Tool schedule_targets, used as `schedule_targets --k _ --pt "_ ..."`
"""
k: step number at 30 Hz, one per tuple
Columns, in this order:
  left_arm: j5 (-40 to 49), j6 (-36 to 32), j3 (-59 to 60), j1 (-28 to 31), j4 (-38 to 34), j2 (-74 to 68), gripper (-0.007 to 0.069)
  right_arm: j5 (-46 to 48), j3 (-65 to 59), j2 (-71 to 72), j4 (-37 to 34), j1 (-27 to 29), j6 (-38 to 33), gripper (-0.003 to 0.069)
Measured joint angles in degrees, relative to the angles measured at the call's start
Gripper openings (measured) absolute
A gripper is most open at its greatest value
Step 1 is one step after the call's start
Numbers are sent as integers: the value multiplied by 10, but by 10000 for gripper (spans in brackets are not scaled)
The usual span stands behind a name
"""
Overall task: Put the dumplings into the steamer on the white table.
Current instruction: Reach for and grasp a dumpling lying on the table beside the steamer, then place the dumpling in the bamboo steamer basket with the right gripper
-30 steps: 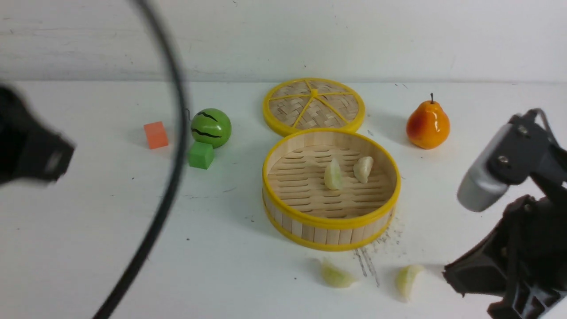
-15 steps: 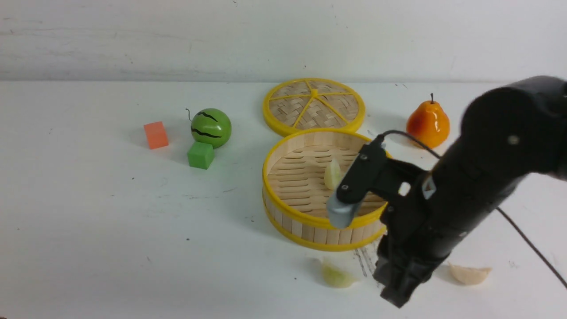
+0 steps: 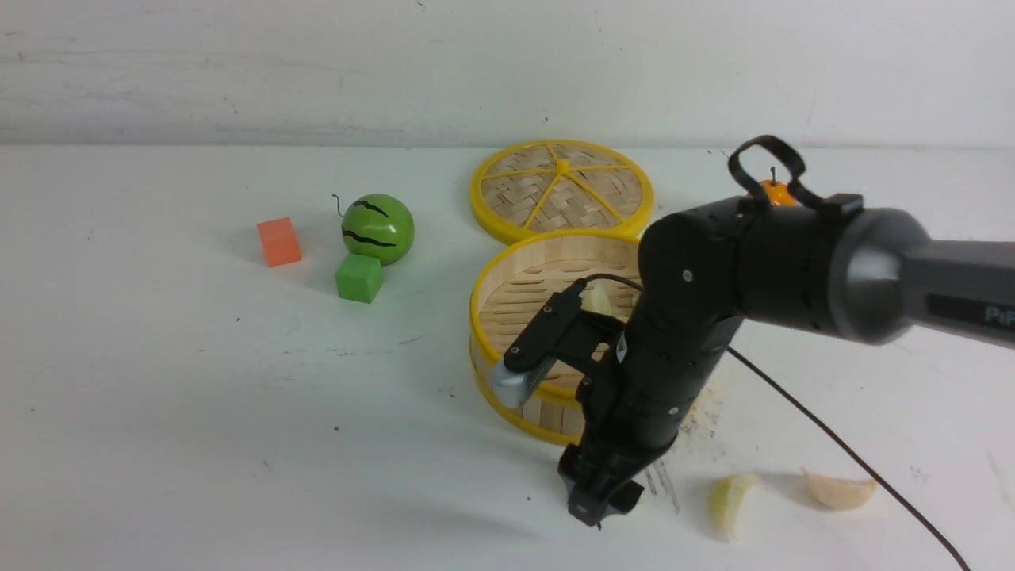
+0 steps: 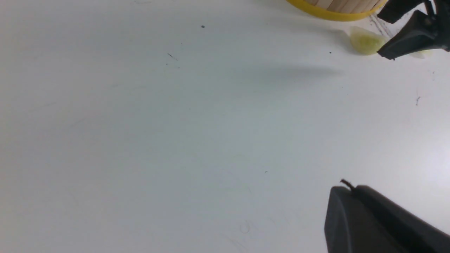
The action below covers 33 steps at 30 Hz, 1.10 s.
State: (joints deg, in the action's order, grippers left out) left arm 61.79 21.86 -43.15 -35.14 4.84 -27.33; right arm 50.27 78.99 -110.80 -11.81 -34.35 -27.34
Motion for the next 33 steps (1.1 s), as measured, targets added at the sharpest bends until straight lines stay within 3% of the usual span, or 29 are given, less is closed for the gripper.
schedule_targets --k 6,8,12,17,22,29,33 --pt "0 -21 0 0 1 0 -14 -33 4 -34 3 0 13 454" --pt "0 -23 0 0 4 0 -14 -36 4 -39 3 0 15 395" --pt "-1 -24 11 0 20 0 -14 -23 7 -41 4 0 26 190" --pt "-1 -24 33 0 30 0 -14 52 35 -34 3 0 39 199" --pt "-3 -24 41 0 32 0 -14 123 147 3 1 0 90 199" --pt "-43 -24 41 0 29 0 -14 51 280 -24 14 13 215 199" --pt "-60 -24 41 0 28 0 -14 0 307 -73 20 22 250 199"
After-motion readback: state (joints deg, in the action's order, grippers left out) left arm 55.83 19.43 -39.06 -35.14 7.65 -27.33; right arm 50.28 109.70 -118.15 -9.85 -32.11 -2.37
